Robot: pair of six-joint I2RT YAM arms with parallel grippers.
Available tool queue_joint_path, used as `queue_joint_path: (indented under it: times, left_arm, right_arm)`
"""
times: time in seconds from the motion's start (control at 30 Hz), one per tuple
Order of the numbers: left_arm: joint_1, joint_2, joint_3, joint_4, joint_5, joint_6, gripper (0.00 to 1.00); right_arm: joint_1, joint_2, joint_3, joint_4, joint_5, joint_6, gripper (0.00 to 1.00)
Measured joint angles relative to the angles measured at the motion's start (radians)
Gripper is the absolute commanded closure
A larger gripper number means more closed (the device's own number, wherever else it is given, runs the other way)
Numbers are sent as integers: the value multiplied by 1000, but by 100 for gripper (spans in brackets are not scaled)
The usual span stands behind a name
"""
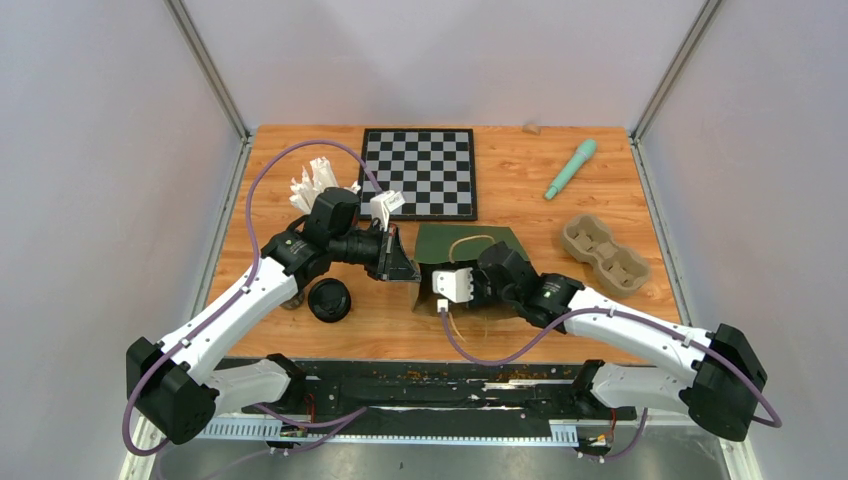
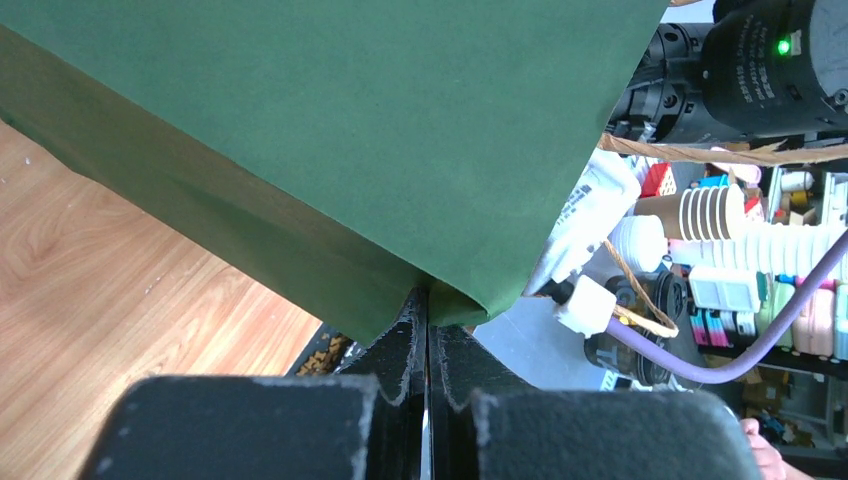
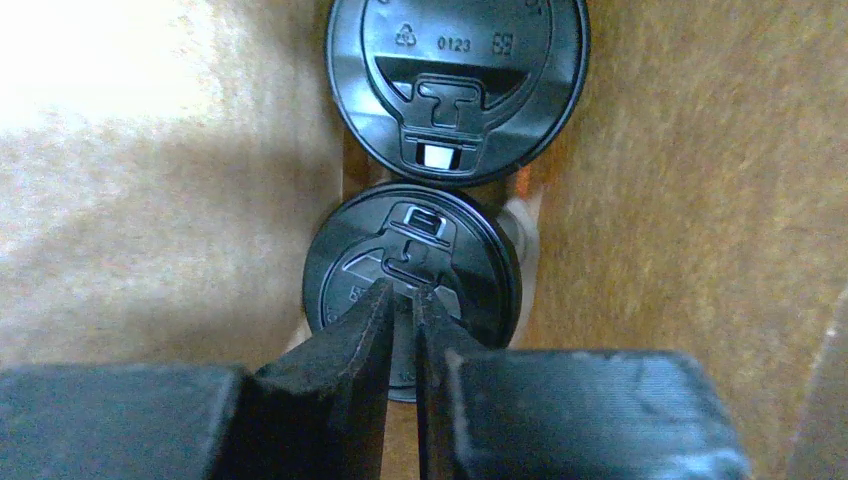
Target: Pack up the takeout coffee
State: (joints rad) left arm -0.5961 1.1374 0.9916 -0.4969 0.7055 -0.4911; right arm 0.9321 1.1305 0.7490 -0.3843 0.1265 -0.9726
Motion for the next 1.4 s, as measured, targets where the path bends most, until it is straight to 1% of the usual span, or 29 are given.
queue_joint_path:
  times: [0.3, 0.9, 1.4]
  left_arm:
    - [0, 0, 0, -1, 1, 6, 100]
    - [-6, 0, 0, -2, 0, 29, 100]
    - [-6, 0, 0, -3, 0, 29, 100]
  right_arm:
    - [-41, 14, -18, 55, 41, 31, 90]
    - [-64, 42, -44, 127, 142, 71, 91]
    - [-85, 60, -48, 159, 152, 86, 91]
